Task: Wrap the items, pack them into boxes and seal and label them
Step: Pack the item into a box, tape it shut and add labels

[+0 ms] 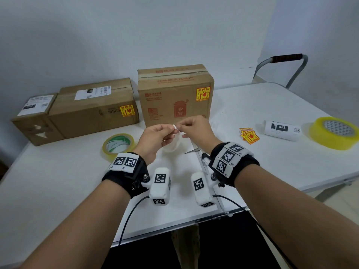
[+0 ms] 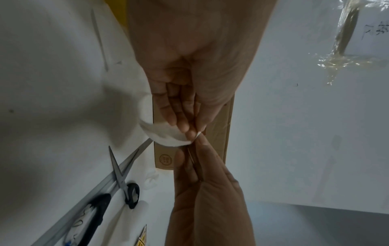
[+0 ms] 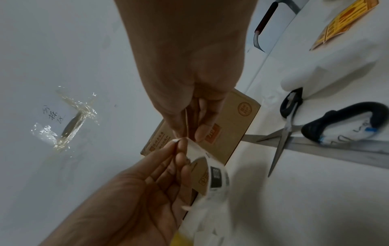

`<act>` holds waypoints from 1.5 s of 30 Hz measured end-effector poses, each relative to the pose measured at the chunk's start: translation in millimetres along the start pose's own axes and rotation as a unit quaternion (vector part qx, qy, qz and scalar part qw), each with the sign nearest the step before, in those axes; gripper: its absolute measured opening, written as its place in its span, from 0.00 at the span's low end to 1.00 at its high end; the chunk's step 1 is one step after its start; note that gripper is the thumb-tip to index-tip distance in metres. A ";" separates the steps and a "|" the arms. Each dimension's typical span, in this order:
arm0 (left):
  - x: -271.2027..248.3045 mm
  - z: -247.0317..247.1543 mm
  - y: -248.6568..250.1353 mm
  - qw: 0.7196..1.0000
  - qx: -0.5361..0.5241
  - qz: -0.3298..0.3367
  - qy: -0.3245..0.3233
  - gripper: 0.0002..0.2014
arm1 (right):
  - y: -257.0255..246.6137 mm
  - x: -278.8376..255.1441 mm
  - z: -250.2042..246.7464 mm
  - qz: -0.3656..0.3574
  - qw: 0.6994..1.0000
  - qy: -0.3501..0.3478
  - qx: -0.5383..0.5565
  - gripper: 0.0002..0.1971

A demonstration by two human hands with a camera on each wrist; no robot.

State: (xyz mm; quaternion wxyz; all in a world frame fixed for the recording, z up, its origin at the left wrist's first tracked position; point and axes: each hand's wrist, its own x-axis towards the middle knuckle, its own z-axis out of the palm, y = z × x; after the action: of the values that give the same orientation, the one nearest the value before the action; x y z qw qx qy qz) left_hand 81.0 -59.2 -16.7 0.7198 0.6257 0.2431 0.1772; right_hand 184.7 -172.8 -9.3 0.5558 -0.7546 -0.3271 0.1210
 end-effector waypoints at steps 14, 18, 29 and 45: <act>-2.0 -0.4 -2.3 1.000 -0.004 0.013 -0.010 0.07 | -0.9 0.5 1.6 0.017 0.999 -0.009 0.034 0.05; -0.9 -0.2 -2.7 1.000 0.002 0.012 -0.008 0.06 | -1.0 0.8 1.7 0.019 0.999 -0.012 0.035 0.05; -0.2 1.6 -3.0 0.999 0.032 0.023 0.001 0.09 | -1.7 -0.6 1.0 0.026 0.998 -0.022 0.047 0.05; 1.0 6.6 2.1 0.999 0.041 0.013 -0.006 0.07 | -6.0 0.0 -3.0 0.062 0.996 -0.011 0.067 0.09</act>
State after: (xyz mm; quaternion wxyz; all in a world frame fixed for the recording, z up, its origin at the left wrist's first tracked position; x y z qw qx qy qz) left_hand 85.6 -63.7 -14.2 0.6927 0.6585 0.2380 0.1729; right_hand 184.2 -174.1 -2.8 0.5929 -0.7331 -0.2768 0.1854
